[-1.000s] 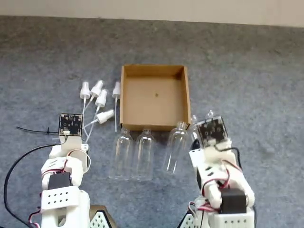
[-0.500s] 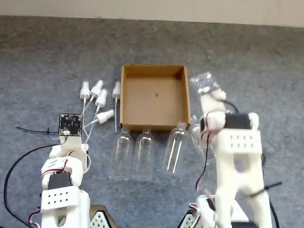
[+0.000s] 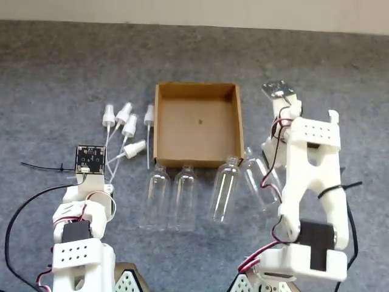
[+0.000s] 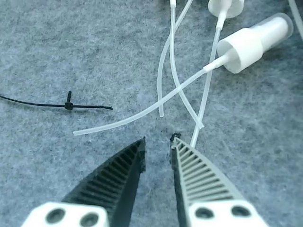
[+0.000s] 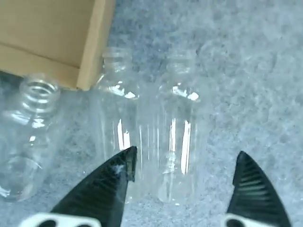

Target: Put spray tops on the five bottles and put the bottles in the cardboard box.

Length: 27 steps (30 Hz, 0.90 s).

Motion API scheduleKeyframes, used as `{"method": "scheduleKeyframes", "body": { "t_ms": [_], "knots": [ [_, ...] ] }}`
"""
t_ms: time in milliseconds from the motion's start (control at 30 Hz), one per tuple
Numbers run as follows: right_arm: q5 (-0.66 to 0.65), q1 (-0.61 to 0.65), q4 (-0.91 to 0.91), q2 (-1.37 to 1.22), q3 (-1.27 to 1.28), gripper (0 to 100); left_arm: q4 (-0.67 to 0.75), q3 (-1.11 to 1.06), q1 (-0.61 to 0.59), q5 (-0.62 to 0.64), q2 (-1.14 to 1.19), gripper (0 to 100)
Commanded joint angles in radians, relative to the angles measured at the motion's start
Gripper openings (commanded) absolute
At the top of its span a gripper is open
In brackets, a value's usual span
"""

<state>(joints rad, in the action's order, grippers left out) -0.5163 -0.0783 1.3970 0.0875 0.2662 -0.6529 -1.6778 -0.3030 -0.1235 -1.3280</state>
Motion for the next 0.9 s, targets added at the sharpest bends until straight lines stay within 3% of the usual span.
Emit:
{"method": "scheduleKeyframes", "body": {
  "t_ms": [0, 233, 567, 867],
  "knots": [
    [-0.006, 0.038, 0.012, -0.024, -0.065, 29.0, -0.005, -0.027, -0.008, -0.005, -0.008, 9],
    [-0.003, 0.107, -0.001, -0.036, -0.067, 29.0, -0.005, -0.027, -0.008, -0.005, -0.008, 9],
    [-0.020, 0.021, -0.104, -0.048, -0.062, 29.0, -0.005, -0.027, -0.010, -0.005, -0.008, 9],
    [-0.046, 0.007, -0.136, -0.216, -0.071, 28.8, -0.005, -0.027, -0.010, -0.005, -0.008, 9]
  ]
}}
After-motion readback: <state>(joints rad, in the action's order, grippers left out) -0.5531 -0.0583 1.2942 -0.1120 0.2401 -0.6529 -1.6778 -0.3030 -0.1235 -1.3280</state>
